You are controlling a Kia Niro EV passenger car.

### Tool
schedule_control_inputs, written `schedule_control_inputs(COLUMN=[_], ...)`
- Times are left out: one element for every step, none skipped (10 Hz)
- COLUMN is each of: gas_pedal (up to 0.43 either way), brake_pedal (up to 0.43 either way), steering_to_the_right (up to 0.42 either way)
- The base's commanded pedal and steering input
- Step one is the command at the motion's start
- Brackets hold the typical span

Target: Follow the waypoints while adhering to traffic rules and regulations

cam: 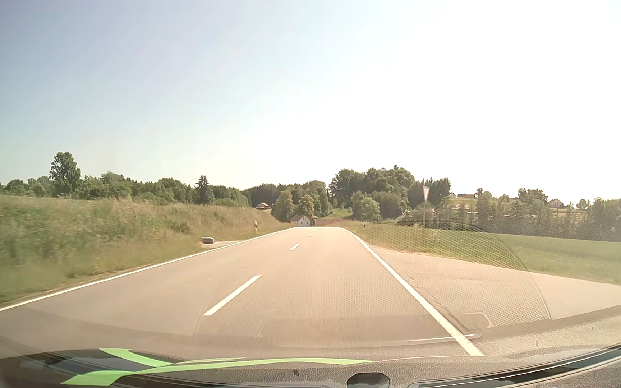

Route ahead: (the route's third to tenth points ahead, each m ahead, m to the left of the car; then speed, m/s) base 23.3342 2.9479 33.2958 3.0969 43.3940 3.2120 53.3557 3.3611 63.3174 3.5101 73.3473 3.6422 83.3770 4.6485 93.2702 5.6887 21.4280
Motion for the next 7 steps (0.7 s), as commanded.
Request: schedule_control_inputs(gas_pedal=[0.039,0.087,0.110,0.130,0.138,0.150,0.150], brake_pedal=[0.000,0.000,0.000,0.000,0.000,0.000,0.000], steering_to_the_right=[-0.001,-0.001,-0.001,-0.001,-0.001,-0.001,-0.001])
